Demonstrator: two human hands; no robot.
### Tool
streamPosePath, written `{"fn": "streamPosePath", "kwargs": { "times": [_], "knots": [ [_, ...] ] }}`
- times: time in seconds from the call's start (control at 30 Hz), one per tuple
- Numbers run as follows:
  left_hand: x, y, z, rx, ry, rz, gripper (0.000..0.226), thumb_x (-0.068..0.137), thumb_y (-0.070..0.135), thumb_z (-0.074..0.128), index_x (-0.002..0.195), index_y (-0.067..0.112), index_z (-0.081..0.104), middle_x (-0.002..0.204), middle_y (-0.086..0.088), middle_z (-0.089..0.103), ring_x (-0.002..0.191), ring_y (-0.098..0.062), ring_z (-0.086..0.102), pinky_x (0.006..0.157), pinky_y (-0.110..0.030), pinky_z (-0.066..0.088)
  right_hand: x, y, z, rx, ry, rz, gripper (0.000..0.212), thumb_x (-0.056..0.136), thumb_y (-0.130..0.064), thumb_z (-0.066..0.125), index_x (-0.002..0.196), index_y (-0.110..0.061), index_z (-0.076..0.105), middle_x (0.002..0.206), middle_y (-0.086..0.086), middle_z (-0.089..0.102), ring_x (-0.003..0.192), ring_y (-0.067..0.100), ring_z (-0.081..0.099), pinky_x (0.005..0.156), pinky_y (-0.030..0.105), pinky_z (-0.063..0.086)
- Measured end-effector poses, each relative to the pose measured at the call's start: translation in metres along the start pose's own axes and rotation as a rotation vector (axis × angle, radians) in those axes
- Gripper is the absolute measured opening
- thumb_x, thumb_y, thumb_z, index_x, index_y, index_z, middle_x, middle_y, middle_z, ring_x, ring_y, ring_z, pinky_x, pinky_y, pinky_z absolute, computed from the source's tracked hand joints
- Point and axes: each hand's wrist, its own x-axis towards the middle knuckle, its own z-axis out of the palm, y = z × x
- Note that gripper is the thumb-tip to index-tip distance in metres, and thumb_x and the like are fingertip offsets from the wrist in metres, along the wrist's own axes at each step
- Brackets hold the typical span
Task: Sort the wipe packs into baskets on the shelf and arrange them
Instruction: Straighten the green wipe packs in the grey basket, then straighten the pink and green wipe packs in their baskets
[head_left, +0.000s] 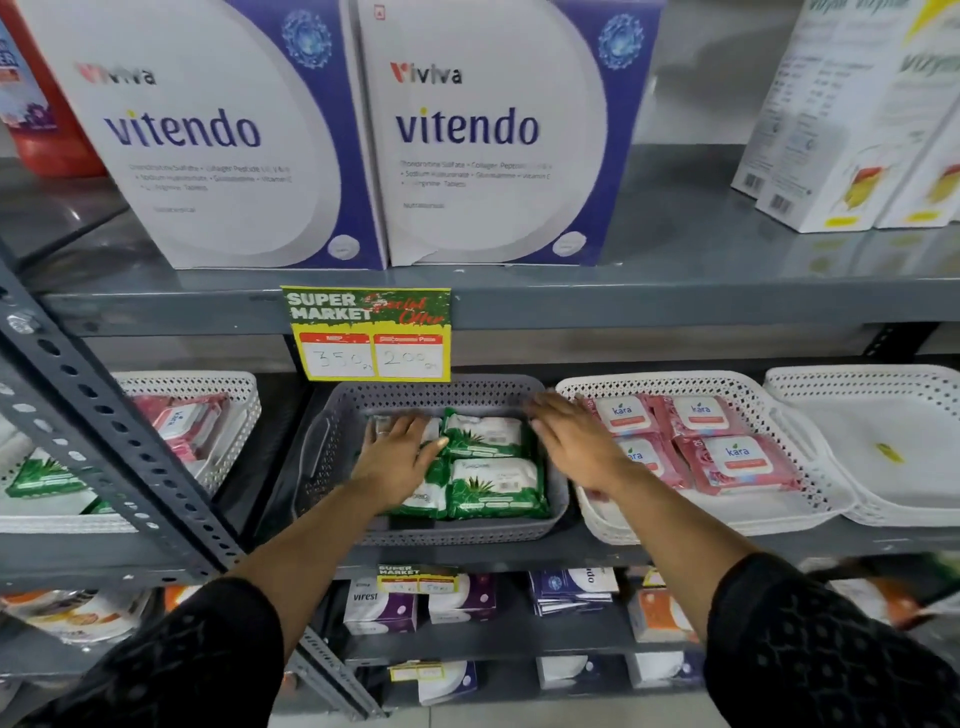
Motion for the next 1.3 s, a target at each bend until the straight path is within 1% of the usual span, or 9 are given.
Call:
{"fn": "streamPosePath", "kwargs": {
  "times": [0.1, 0.27, 0.4, 0.5, 0.63, 0.8, 1.0, 1.17, 1.3],
  "knots": [
    [0.016, 0.045, 0.0, -0.001, 0.062, 0.071, 0.061, 0.097, 0.052, 0.019, 0.146, 0.017, 0.026, 0.153, -0.009, 0.029, 0.142, -0.026, 0.021, 0.117, -0.048, 0.008, -0.026, 0.056, -0.014, -0.046, -0.002, 0.124, 0.042, 0.104, -0.033, 0.032, 0.143, -0.022, 0.043, 0.153, 0.004, 0.038, 0.143, 0.02, 0.031, 0.12, 0.049, 0.015],
    [0.04, 0.146, 0.013, -0.044, 0.12, 0.228, 0.06, 0.1, 0.045, 0.032, 0.146, 0.008, 0.027, 0.156, -0.011, 0.021, 0.144, -0.027, 0.013, 0.115, -0.036, -0.006, -0.087, 0.141, -0.038, -0.071, 0.035, 0.3, 0.046, 0.103, -0.034, 0.033, 0.145, -0.02, 0.043, 0.155, 0.002, 0.036, 0.144, 0.022, 0.029, 0.119, 0.045, 0.019],
    [0.061, 0.212, 0.03, 0.072, 0.047, 0.294, 0.066, 0.099, 0.045, 0.036, 0.148, 0.005, 0.018, 0.159, -0.012, 0.006, 0.146, -0.028, 0.003, 0.116, -0.039, -0.007, -0.113, 0.195, -0.047, -0.105, -0.037, 0.379, 0.052, 0.1, -0.037, 0.039, 0.151, -0.024, 0.032, 0.163, -0.001, 0.013, 0.149, 0.023, 0.014, 0.12, 0.047, 0.016],
    [0.076, 0.246, 0.053, 0.082, -0.121, 0.208, 0.075, 0.097, 0.052, 0.036, 0.15, 0.01, 0.004, 0.158, -0.006, -0.012, 0.145, -0.026, -0.009, 0.118, -0.046, 0.001, -0.119, 0.225, -0.05, -0.081, -0.152, 0.386, 0.06, 0.101, -0.042, 0.036, 0.155, -0.027, 0.013, 0.164, -0.008, -0.006, 0.15, 0.022, -0.002, 0.12, 0.042, 0.0],
    [0.095, 0.257, 0.079, 0.006, -0.18, -0.009, 0.075, 0.096, 0.059, 0.017, 0.147, 0.013, -0.014, 0.154, -0.009, -0.023, 0.143, -0.025, -0.018, 0.118, -0.046, 0.001, -0.115, 0.243, -0.046, -0.101, -0.252, 0.379, 0.065, 0.1, -0.052, 0.023, 0.153, -0.033, -0.01, 0.161, -0.005, -0.022, 0.148, 0.023, -0.017, 0.12, 0.045, -0.008],
    [0.101, 0.255, 0.103, -0.087, -0.257, -0.058, 0.079, 0.09, 0.068, 0.013, 0.142, 0.025, -0.028, 0.149, -0.005, -0.037, 0.137, -0.022, -0.032, 0.117, -0.05, -0.001, -0.109, 0.242, -0.04, -0.09, -0.242, 0.262, 0.059, 0.102, -0.05, 0.017, 0.154, -0.033, -0.007, 0.159, -0.004, -0.024, 0.145, 0.016, -0.025, 0.119, 0.042, -0.012],
    [0.101, 0.26, 0.096, -0.118, -0.228, 0.08, 0.074, 0.095, 0.059, 0.024, 0.146, 0.027, -0.019, 0.151, -0.002, -0.033, 0.135, -0.018, -0.033, 0.116, -0.041, -0.011, -0.101, 0.25, -0.034, -0.026, -0.276, 0.164, 0.061, 0.102, -0.049, 0.019, 0.152, -0.033, -0.011, 0.16, -0.004, -0.022, 0.146, 0.013, -0.021, 0.12, 0.04, -0.009],
    [0.102, 0.259, 0.098, -0.166, -0.249, 0.072, 0.074, 0.095, 0.059, 0.026, 0.147, 0.029, -0.016, 0.152, 0.003, -0.032, 0.138, -0.016, -0.028, 0.117, -0.043, -0.006, -0.091, 0.246, -0.036, 0.019, -0.26, 0.162, 0.064, 0.102, -0.042, 0.027, 0.153, -0.034, -0.01, 0.16, -0.007, -0.021, 0.147, 0.014, -0.019, 0.118, 0.041, -0.01],
    [0.099, 0.261, 0.099, -0.201, -0.212, 0.045, 0.071, 0.095, 0.058, 0.027, 0.149, 0.028, -0.009, 0.154, 0.005, -0.027, 0.139, -0.014, -0.024, 0.116, -0.039, -0.006, -0.09, 0.244, -0.033, 0.017, -0.235, 0.161, 0.06, 0.102, -0.039, 0.028, 0.154, -0.031, -0.001, 0.162, -0.006, -0.014, 0.148, 0.015, -0.014, 0.118, 0.04, -0.008]
  ]
}}
